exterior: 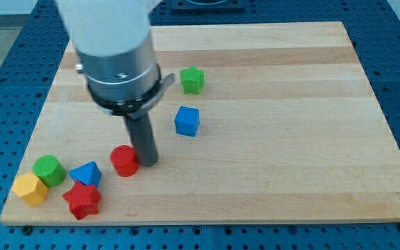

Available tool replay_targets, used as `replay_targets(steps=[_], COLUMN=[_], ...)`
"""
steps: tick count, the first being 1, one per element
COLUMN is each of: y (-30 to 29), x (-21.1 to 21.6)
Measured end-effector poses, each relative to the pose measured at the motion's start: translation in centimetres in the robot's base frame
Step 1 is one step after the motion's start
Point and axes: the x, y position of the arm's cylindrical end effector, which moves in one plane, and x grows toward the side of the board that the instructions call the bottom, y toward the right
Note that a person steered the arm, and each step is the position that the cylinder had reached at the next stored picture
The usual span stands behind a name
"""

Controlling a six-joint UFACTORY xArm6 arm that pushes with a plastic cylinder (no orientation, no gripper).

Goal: Push the blue cube to the bottom of the yellow heart

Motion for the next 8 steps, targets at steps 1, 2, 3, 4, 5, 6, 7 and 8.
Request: replay_targets(steps=[1, 2, 3, 4, 5, 6, 7, 8], y=[-2.4, -3.8, -4.7, -4.9, -0.1, 10.4, 20.7, 17.6], x=[0.0, 0.1, 0.4, 0.6, 0.6, -0.6, -4.6, -7.2])
